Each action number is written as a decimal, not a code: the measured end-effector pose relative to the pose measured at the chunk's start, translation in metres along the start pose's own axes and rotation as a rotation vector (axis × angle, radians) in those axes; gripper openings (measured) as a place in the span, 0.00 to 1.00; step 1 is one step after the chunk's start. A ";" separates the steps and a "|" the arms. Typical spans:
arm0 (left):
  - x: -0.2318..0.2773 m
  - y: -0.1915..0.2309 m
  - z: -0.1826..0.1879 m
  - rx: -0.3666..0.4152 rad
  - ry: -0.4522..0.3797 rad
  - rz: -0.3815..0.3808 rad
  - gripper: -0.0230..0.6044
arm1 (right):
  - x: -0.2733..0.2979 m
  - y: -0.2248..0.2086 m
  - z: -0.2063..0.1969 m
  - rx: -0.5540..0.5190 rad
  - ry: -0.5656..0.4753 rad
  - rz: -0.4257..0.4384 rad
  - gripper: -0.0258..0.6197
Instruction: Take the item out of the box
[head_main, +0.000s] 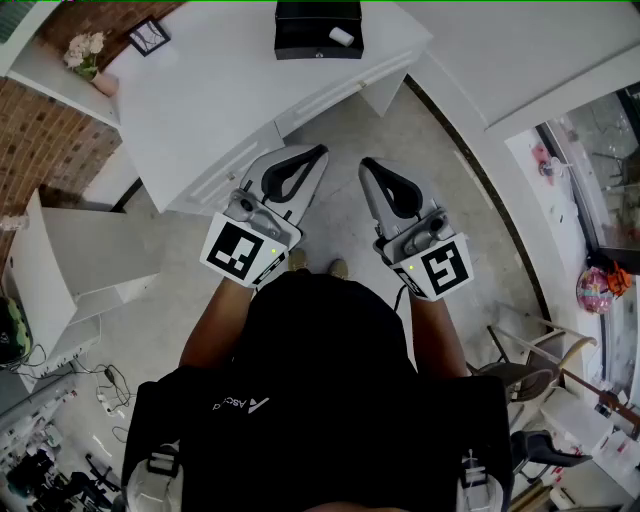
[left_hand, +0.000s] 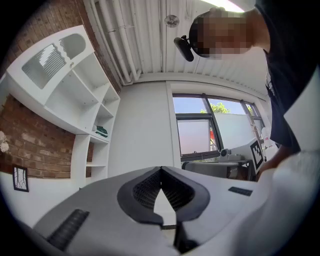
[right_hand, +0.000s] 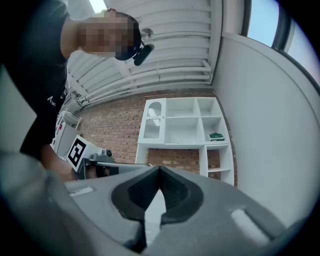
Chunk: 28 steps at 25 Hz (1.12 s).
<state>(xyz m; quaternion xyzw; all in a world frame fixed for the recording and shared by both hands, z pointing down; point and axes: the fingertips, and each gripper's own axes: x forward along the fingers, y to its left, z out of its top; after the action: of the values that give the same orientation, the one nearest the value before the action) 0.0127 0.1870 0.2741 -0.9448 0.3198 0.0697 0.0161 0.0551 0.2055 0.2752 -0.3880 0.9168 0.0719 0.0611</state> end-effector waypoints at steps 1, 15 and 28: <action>0.000 -0.001 0.000 0.002 0.000 0.000 0.03 | -0.001 0.000 0.001 0.001 -0.002 0.000 0.04; 0.010 -0.013 0.001 0.018 0.008 0.056 0.03 | -0.021 -0.014 0.009 0.041 -0.038 0.028 0.04; 0.038 -0.004 -0.003 0.047 0.011 0.114 0.03 | -0.023 -0.057 0.008 0.026 -0.040 0.059 0.04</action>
<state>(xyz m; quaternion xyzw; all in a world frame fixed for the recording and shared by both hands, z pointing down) 0.0453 0.1668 0.2717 -0.9247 0.3747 0.0580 0.0326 0.1129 0.1839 0.2664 -0.3587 0.9272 0.0697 0.0822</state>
